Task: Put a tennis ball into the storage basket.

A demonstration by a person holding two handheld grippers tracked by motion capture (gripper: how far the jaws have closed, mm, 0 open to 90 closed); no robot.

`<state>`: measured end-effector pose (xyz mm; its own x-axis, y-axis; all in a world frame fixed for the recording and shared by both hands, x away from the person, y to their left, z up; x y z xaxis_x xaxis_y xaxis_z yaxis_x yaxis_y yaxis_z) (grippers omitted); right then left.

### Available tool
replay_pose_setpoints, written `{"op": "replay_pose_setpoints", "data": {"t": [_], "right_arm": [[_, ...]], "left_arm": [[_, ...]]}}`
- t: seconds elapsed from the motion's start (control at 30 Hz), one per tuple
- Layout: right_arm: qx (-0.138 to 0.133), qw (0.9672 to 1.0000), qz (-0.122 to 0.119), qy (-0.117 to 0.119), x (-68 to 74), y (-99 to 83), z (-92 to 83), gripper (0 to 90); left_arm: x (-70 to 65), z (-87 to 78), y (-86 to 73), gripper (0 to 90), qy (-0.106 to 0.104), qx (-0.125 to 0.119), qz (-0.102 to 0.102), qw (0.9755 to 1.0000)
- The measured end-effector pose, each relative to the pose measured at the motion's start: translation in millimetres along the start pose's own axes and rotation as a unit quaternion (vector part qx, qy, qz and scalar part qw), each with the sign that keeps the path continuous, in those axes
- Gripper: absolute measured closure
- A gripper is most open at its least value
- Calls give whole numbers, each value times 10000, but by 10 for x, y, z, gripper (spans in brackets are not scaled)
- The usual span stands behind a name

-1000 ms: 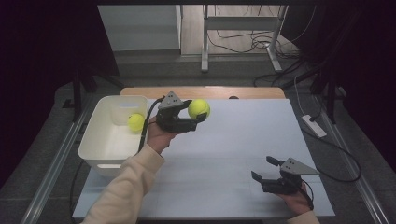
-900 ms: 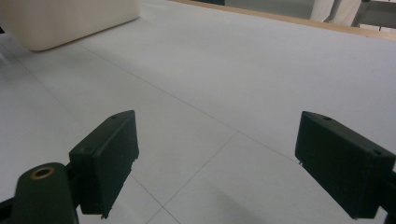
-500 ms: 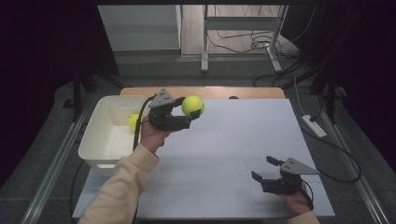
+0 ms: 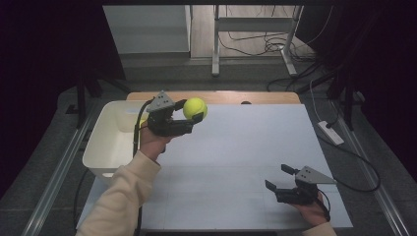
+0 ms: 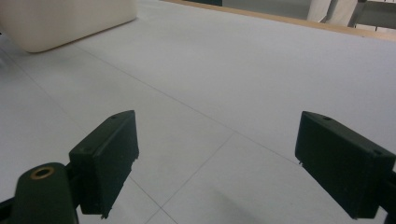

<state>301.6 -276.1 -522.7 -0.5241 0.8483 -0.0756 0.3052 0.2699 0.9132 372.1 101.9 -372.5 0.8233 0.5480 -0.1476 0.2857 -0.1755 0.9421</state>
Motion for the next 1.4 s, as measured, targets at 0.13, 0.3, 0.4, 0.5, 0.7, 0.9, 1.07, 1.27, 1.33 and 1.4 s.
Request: {"op": "replay_pose_setpoints", "data": {"t": [0.13, 0.3, 0.4, 0.5, 0.7, 0.9, 1.07, 1.27, 1.33, 1.4], "right_arm": [[6, 10000, -4, 1, 1, -1, 2, 135], [6, 10000, -7, 2, 2, -1, 2, 134], [6, 10000, -11, 3, 3, -1, 1, 134], [7, 10000, -8, 1, 2, -1, 1, 134], [8, 10000, -15, -1, 3, -2, 2, 134], [8, 10000, -16, 0, 4, -2, 2, 135], [7, 10000, -10, -2, 3, -1, 1, 135], [3, 10000, -17, 0, 5, 0, 2, 135], [-5, 10000, -11, 10, 6, 1, 3, 135], [-5, 10000, -12, 9, 5, 1, 3, 135]], "left_arm": [[17, -45, 4, 275, 47, -20, -2, 10000], [28, -83, 3, 275, 88, -38, -11, 10000], [37, -109, 5, 275, 113, -56, -14, 9999], [54, -149, 6, 275, 150, -71, -22, 9999], [76, -202, 5, 275, 204, -83, -25, 9998], [96, -252, -1, 275, 261, -86, -36, 9996], [115, -289, -9, 275, 311, -87, -46, 9995], [151, -351, -28, 276, 386, -114, -90, 9991], [164, -367, -36, 275, 413, -112, -88, 9990], [175, -385, -44, 275, 440, -111, -107, 9989]]}}
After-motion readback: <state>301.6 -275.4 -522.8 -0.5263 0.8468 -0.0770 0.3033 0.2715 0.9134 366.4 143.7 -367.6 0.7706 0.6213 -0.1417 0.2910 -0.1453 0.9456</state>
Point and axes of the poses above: each handheld gripper's, and its own axes: z roughly forward along the jaws, y roughly out of its top, x roughly to its left, the point moved 4 cm from there along z, roughly forward along the jaws, and after that the axes turned 14 degrees about -y, right-handed, at the moved point
